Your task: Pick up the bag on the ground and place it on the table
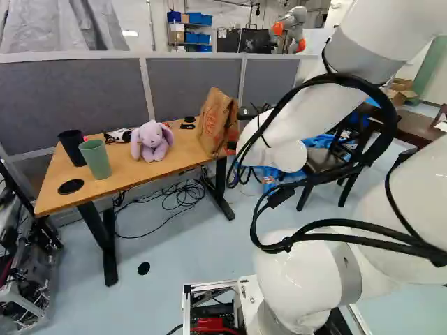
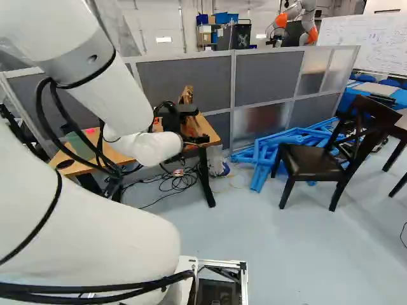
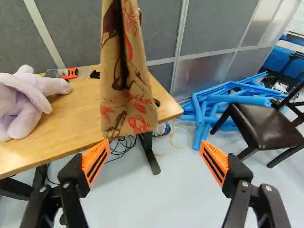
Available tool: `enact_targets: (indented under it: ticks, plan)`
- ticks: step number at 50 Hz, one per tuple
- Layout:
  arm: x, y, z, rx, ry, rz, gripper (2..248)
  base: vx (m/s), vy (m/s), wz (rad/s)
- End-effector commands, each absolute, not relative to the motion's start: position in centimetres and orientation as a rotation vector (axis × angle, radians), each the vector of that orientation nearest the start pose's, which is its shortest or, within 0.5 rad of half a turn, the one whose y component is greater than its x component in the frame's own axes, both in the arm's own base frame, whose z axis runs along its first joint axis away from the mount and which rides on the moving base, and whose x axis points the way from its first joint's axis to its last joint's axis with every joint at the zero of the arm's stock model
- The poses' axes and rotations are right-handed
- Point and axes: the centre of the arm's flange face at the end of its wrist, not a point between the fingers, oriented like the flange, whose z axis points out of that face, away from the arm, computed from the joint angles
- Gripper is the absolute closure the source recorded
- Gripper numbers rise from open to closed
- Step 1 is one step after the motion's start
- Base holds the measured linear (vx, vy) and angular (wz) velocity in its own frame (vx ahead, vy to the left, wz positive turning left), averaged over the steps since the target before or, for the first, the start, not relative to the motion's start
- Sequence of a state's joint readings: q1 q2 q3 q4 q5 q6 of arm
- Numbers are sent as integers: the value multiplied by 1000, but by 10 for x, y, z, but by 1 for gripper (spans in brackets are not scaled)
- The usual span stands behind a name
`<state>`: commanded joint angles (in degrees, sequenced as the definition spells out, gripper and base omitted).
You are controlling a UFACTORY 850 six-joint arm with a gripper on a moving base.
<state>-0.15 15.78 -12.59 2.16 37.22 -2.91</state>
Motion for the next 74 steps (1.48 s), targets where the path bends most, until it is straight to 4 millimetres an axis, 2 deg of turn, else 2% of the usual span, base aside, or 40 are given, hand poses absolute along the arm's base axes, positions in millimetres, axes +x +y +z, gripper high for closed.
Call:
enact_targets:
  ticks: [37,74]
  plan:
    - [277,-1,371,-2578,-1,-1808,3,0,0,0]
    - [270,0,366,-2558,0,-1824,3,0,0,0]
